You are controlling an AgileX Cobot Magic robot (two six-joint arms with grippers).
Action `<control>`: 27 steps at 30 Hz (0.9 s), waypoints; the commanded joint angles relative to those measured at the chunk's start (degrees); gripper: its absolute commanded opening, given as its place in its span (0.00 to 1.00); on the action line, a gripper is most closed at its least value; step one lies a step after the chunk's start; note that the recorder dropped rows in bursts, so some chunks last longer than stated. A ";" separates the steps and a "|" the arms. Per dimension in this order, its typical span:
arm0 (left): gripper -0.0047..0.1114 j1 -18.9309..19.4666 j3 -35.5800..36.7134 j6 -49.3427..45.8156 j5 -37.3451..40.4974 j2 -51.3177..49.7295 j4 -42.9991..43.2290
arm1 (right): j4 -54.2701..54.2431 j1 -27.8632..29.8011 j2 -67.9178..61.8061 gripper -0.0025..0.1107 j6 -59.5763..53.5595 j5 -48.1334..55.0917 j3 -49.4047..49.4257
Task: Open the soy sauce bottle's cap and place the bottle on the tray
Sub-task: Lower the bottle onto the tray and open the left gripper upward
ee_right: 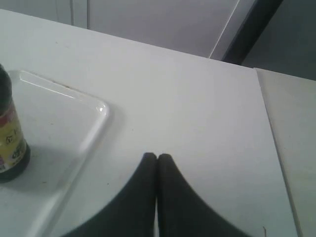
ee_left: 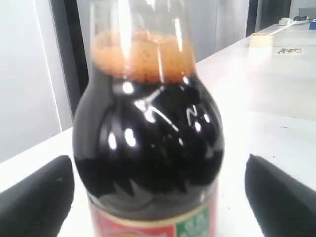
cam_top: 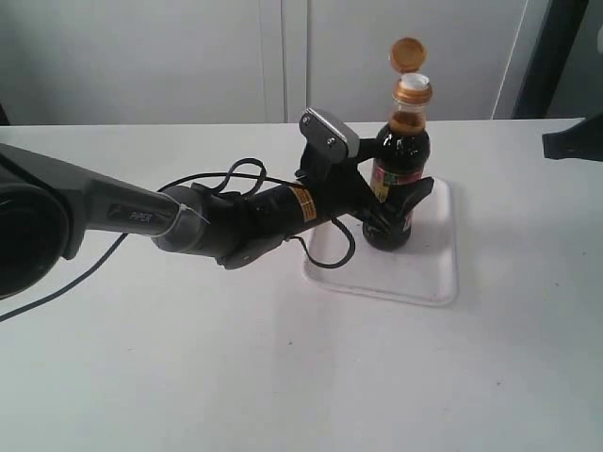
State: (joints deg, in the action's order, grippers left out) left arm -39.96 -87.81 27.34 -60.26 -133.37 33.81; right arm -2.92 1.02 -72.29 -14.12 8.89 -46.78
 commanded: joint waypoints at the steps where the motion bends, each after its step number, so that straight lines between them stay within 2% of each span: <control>1: 0.85 -0.08 -0.20 -0.14 -1.19 0.74 -0.37 | -0.23 0.15 0.46 0.02 0.50 -0.14 0.04; 17: 0.85 -0.08 -0.20 -0.14 -3.57 1.35 -0.37 | -0.23 0.15 0.46 0.02 0.50 -0.14 0.04; 20: 0.94 -0.08 -0.20 0.00 -3.51 2.19 -0.37 | -0.23 0.15 0.46 0.02 0.50 -0.14 0.04; 24: 0.95 -0.08 -0.20 1.60 0.33 2.64 -0.33 | -0.23 0.15 0.46 0.02 0.90 -0.03 0.04; 27: 0.95 -0.08 -0.20 1.64 -1.73 2.64 0.23 | -0.23 0.15 0.46 0.02 0.90 -0.03 0.04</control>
State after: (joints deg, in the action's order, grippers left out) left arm -39.96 -87.81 28.42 -59.91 -131.41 33.81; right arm -2.92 1.02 -72.29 -13.53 8.89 -46.78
